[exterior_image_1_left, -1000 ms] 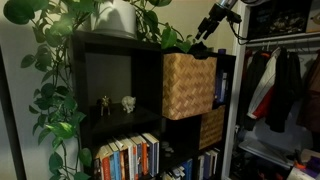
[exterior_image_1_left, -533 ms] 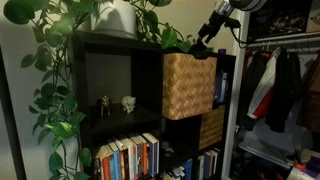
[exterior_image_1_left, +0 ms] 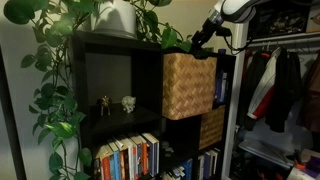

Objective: Open the top drawer, put the objects on the counter in, then close the drawer

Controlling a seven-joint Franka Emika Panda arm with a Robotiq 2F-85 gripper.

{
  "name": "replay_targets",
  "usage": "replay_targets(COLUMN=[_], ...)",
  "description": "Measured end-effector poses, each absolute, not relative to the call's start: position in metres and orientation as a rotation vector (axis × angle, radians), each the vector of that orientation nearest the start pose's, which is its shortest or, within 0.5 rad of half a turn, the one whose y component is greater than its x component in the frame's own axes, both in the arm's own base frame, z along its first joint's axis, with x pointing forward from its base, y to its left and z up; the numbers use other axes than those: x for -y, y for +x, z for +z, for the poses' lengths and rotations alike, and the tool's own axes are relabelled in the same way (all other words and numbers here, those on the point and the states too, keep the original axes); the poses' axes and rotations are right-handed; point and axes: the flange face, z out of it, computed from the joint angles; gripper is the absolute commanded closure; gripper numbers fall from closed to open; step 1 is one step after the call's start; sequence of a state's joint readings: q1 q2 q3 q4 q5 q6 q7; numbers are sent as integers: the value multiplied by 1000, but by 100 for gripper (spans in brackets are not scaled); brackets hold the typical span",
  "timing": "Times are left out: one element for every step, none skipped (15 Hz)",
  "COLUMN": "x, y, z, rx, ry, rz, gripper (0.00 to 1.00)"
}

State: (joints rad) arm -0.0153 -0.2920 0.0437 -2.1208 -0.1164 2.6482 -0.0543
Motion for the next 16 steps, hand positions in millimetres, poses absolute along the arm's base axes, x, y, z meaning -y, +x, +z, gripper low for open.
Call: replay_targets(x=[-21, -21, -21, -21, -21, -21, -22, -23, -26, -28, -32, -37, -42, -47, -52, -56], y=[518, 518, 518, 517, 516, 515, 513, 511, 508, 504, 500, 494, 488, 481, 475, 469], z=[633, 633, 634, 635, 637, 638, 639, 639, 640, 642, 644, 646, 647, 649, 651, 652], rx=[248, 248, 248, 248, 248, 246, 243, 241, 240, 244, 251, 263, 278, 292, 304, 313], ry=[-2976, -2975, -2974, -2973, -2973, -2973, -2974, -2977, -2976, -2974, -2969, -2965, -2963, -2960, -2958, -2956], rz=[-1300, -1302, -1304, -1307, -1308, -1305, -1290, -1271, -1244, -1215, -1177, -1136, -1091, -1046, -1006, -972], gripper=[54, 61, 67, 74, 80, 86, 91, 93, 96, 96, 94, 93, 94, 93, 93, 94])
